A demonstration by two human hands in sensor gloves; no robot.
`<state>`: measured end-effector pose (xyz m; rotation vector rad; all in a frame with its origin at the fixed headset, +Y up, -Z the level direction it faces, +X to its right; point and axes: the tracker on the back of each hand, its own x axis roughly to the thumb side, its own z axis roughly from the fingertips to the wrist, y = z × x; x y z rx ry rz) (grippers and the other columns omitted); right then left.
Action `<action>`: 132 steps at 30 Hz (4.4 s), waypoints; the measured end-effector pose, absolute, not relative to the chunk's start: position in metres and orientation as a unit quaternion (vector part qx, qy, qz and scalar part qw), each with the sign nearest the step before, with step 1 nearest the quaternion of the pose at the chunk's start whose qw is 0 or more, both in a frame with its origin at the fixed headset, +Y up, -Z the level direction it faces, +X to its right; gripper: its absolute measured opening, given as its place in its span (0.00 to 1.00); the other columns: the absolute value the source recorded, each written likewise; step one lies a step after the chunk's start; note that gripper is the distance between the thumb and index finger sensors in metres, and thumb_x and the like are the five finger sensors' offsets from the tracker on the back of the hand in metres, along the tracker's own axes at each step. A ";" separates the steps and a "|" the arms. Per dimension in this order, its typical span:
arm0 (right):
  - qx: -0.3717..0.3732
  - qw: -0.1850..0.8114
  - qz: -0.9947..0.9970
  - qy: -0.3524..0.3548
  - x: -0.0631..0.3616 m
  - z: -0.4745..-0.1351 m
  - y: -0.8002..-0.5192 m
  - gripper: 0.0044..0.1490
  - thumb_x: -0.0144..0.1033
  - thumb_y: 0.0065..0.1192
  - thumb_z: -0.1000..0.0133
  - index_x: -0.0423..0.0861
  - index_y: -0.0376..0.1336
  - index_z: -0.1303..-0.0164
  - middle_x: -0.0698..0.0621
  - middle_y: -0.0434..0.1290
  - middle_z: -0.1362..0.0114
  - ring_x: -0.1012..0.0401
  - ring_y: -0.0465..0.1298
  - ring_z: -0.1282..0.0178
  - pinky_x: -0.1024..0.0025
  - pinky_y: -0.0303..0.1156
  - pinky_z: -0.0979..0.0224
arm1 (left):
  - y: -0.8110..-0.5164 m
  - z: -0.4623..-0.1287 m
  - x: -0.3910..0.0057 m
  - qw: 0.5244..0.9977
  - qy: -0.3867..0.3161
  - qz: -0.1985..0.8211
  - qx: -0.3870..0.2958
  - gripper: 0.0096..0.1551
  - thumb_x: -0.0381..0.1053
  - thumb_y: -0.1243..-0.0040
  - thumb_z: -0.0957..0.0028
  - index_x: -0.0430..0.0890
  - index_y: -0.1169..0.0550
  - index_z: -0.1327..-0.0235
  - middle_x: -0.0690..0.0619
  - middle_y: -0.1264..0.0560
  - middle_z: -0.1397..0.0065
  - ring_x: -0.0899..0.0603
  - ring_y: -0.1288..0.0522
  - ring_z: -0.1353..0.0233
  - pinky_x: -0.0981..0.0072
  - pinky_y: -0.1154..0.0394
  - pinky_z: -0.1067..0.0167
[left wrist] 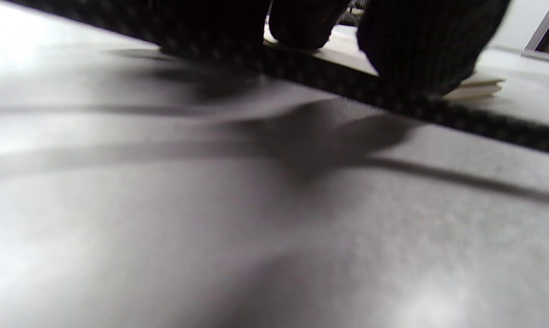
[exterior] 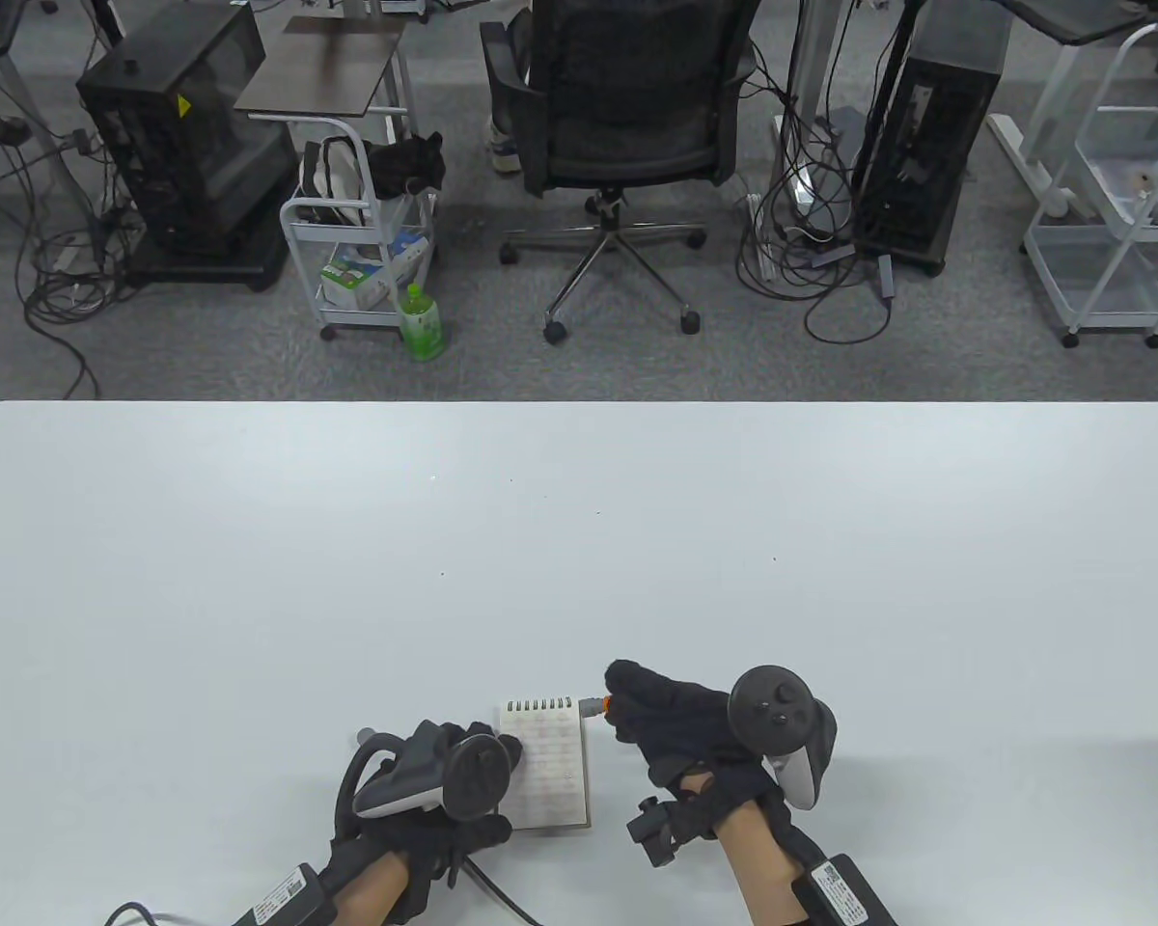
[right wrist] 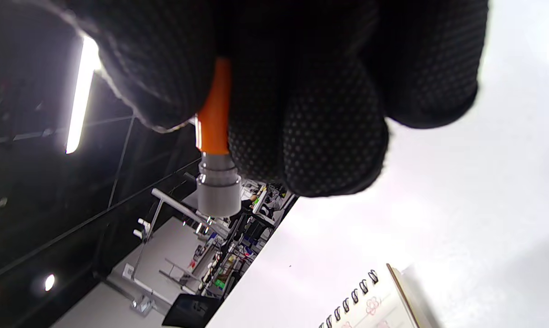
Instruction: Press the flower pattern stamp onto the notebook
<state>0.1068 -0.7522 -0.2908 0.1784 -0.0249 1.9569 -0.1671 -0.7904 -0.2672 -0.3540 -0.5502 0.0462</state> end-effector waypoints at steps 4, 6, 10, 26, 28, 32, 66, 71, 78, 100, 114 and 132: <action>0.055 0.584 0.810 0.005 0.113 -0.294 -0.759 0.28 0.38 0.73 0.54 0.45 0.73 0.43 0.41 0.82 0.48 0.49 0.87 0.56 0.46 0.77 0.44 | -0.781 -0.269 -0.173 0.943 -0.276 0.057 -0.177 0.45 0.62 0.39 0.58 0.44 0.34 0.28 0.39 0.40 0.23 0.29 0.39 0.28 0.34 0.40 0.37; 0.046 0.602 0.797 0.008 0.115 -0.295 -0.762 0.28 0.38 0.74 0.55 0.46 0.73 0.43 0.42 0.82 0.48 0.49 0.87 0.55 0.47 0.77 0.44 | -0.767 -0.270 -0.181 0.947 -0.272 0.095 -0.141 0.44 0.61 0.39 0.58 0.44 0.32 0.29 0.39 0.38 0.24 0.30 0.36 0.29 0.35 0.38 0.38; 0.042 0.605 0.795 -0.004 0.117 -0.296 -0.762 0.28 0.40 0.75 0.55 0.47 0.74 0.44 0.43 0.82 0.48 0.50 0.86 0.57 0.48 0.77 0.44 | -0.748 -0.274 -0.208 0.964 -0.218 0.136 -0.064 0.41 0.58 0.38 0.58 0.43 0.28 0.31 0.38 0.35 0.26 0.29 0.34 0.31 0.34 0.37 0.39; 0.057 0.612 0.788 0.023 0.113 -0.297 -0.768 0.28 0.39 0.77 0.57 0.46 0.75 0.46 0.43 0.83 0.50 0.50 0.87 0.58 0.49 0.78 0.45 | -0.778 -0.295 -0.263 0.996 -0.016 -0.013 -0.090 0.34 0.56 0.37 0.56 0.45 0.23 0.35 0.40 0.28 0.30 0.35 0.23 0.40 0.36 0.32 0.43; 0.059 0.612 0.788 0.025 0.112 -0.297 -0.768 0.28 0.39 0.77 0.57 0.46 0.75 0.46 0.43 0.83 0.50 0.50 0.87 0.58 0.49 0.78 0.45 | -0.779 -0.297 -0.263 0.994 -0.014 -0.027 -0.106 0.34 0.56 0.37 0.56 0.46 0.23 0.36 0.40 0.27 0.31 0.37 0.22 0.42 0.38 0.30 0.44; 0.066 0.605 0.793 0.031 0.112 -0.296 -0.769 0.28 0.39 0.77 0.57 0.46 0.75 0.46 0.43 0.83 0.50 0.50 0.87 0.58 0.49 0.78 0.45 | -0.782 -0.298 -0.261 0.994 -0.022 -0.026 -0.105 0.32 0.53 0.35 0.56 0.45 0.22 0.38 0.40 0.25 0.33 0.40 0.20 0.48 0.41 0.27 0.48; 0.067 0.656 0.751 0.036 0.085 -0.287 -0.756 0.30 0.35 0.75 0.55 0.43 0.72 0.42 0.40 0.82 0.47 0.50 0.87 0.57 0.49 0.78 0.46 | -0.758 -0.287 -0.242 0.805 -0.093 0.585 0.000 0.29 0.56 0.35 0.57 0.38 0.15 0.52 0.43 0.14 0.56 0.52 0.16 0.77 0.52 0.19 0.70; 0.092 0.648 0.754 0.050 0.074 -0.286 -0.754 0.30 0.36 0.74 0.55 0.43 0.72 0.42 0.41 0.82 0.47 0.50 0.87 0.57 0.49 0.78 0.45 | -0.761 -0.284 -0.225 0.797 -0.102 0.595 -0.016 0.28 0.56 0.35 0.58 0.39 0.15 0.52 0.43 0.13 0.55 0.52 0.15 0.77 0.52 0.18 0.68; 0.104 0.644 0.755 0.063 0.062 -0.287 -0.755 0.30 0.36 0.74 0.54 0.44 0.72 0.41 0.41 0.82 0.46 0.50 0.87 0.56 0.49 0.78 0.45 | -0.763 -0.284 -0.219 0.795 -0.102 0.598 -0.022 0.28 0.56 0.36 0.57 0.39 0.15 0.52 0.44 0.13 0.56 0.52 0.15 0.76 0.51 0.19 0.67; 0.124 0.593 0.795 0.030 0.049 -0.281 -0.748 0.29 0.37 0.75 0.55 0.44 0.73 0.43 0.41 0.83 0.48 0.51 0.88 0.57 0.49 0.79 0.46 | -0.760 -0.282 -0.209 0.809 -0.116 0.576 -0.022 0.28 0.56 0.35 0.58 0.38 0.14 0.54 0.44 0.12 0.58 0.52 0.14 0.77 0.50 0.18 0.68; 0.121 0.596 0.793 0.039 0.047 -0.281 -0.752 0.29 0.37 0.75 0.55 0.43 0.73 0.43 0.41 0.83 0.48 0.51 0.88 0.57 0.49 0.78 0.46 | -0.760 -0.282 -0.204 0.822 -0.120 0.556 -0.030 0.28 0.56 0.35 0.57 0.38 0.15 0.53 0.44 0.12 0.57 0.50 0.13 0.74 0.49 0.18 0.67; 0.107 0.601 0.791 0.043 0.064 -0.282 -0.753 0.30 0.38 0.74 0.54 0.43 0.72 0.42 0.41 0.82 0.48 0.50 0.87 0.57 0.49 0.78 0.46 | -0.752 -0.275 -0.236 0.970 -0.140 0.194 0.035 0.35 0.58 0.40 0.54 0.38 0.22 0.39 0.36 0.21 0.38 0.31 0.19 0.46 0.31 0.31 0.47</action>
